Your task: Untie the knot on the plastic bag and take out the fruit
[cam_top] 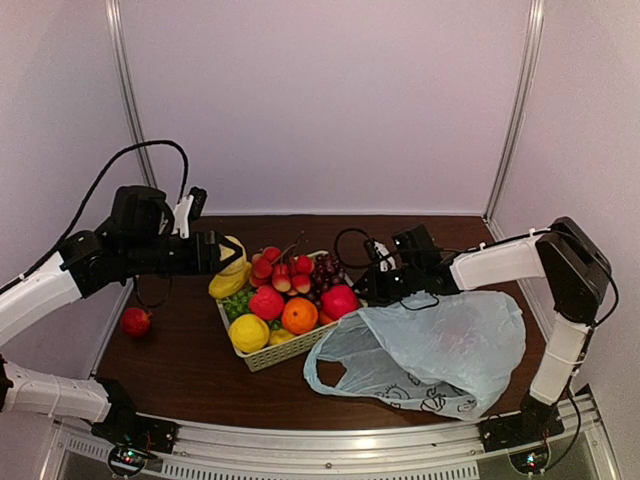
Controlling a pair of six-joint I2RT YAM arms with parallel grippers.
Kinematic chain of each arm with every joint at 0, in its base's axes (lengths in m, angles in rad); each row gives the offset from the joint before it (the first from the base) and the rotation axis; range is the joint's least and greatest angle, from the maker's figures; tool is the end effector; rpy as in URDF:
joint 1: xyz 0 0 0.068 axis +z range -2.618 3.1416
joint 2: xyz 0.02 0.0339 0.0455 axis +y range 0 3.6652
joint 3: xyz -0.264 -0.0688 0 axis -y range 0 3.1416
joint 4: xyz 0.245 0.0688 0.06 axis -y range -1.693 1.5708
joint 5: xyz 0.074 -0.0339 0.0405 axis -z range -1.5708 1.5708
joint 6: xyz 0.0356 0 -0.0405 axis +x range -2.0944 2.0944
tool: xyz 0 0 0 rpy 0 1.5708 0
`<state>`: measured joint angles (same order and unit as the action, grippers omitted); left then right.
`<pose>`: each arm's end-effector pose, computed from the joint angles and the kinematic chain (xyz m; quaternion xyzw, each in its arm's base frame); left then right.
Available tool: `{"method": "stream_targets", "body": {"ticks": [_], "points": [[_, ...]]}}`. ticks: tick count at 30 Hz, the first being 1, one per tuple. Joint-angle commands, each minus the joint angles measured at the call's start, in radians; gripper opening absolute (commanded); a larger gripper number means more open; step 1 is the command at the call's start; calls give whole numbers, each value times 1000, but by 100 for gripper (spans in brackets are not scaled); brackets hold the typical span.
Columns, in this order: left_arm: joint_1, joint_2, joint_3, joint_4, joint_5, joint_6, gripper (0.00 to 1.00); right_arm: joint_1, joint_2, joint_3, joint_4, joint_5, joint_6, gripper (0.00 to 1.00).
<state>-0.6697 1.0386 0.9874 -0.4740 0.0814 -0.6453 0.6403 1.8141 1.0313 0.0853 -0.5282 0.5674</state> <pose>0.1774 -0.1441 0.3335 0.0309 0.8654 -0.3328 0.3733 0.2939 0.2413 0.1722 -0.1422 0.8702 0.4265 0.2017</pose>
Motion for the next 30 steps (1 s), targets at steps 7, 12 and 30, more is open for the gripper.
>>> {"method": "stream_targets", "body": {"ticks": [7,12,30], "points": [[5,-18,1,8,4,28,48,39,-83,-123,141,61,170,0],[10,-19,6,6,20,41,48,75,-151,-180,158,237,301,0],[24,-17,14,9,50,66,48,262,-191,-320,418,728,714,0]]}}
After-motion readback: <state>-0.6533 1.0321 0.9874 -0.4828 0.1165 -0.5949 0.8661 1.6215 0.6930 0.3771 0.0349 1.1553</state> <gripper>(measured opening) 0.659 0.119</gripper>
